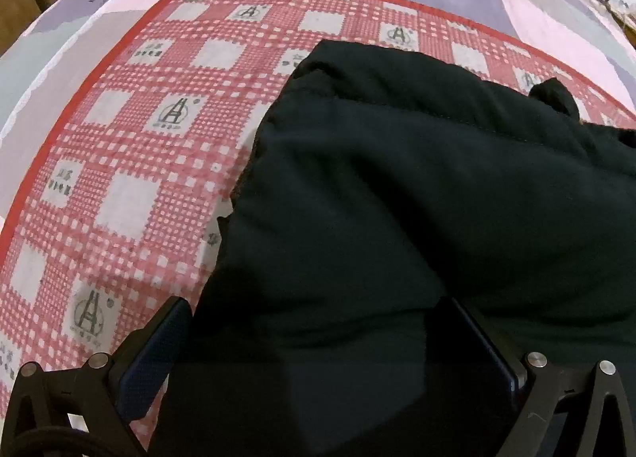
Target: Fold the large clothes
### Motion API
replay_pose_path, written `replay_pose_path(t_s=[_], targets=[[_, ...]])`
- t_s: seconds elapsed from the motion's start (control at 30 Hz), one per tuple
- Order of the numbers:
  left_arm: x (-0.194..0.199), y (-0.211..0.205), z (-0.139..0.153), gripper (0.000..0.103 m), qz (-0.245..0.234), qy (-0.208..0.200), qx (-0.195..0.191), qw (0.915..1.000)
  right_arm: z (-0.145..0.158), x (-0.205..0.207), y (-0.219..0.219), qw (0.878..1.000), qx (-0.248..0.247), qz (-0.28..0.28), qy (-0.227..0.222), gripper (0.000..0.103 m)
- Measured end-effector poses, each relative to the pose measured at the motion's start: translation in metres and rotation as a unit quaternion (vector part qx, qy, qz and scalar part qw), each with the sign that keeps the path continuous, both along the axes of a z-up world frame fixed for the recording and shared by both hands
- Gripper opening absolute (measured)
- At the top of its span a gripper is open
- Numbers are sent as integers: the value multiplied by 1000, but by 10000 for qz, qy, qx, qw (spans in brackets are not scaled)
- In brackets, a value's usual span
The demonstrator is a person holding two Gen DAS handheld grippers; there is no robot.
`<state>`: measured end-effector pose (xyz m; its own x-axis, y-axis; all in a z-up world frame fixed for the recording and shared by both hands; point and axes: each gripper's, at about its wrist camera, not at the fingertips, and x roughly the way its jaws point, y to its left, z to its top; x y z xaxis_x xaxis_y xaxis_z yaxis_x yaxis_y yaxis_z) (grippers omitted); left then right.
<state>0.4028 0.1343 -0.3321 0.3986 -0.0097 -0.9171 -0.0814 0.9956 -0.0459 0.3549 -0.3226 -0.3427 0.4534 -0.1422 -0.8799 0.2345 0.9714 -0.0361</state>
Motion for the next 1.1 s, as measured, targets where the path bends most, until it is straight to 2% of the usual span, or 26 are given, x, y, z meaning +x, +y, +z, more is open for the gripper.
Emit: replay_pose_path(t_s=[0.4, 0.53, 0.67, 0.87, 0.93, 0.97, 1.1], targets=[[7, 4, -11, 103, -61, -17, -106, 9999, -6, 1, -2, 9999, 88, 7, -64, 103], [11, 9, -16, 103, 2, 40, -271, 9996, -8, 3, -3, 9999, 104, 6, -47, 103], [20, 12, -19, 103, -35, 162, -278, 9995, -11, 5, -4, 9999, 118, 5, 25, 103], [28, 37, -12, 103, 260, 381, -337, 9984, -9, 13, -6, 9995, 168, 30, 273, 103], [19, 43, 3, 101, 177, 165, -162, 9996, 1, 10, -6, 9996, 64, 39, 265, 103], [9, 43, 16, 101, 8, -78, -68, 9999, 7, 6, -4, 9998, -41, 31, 212, 103], [-46, 27, 60, 100, -656, -793, 17, 9947, 47, -40, 17, 9965, -362, 307, -690, 103]])
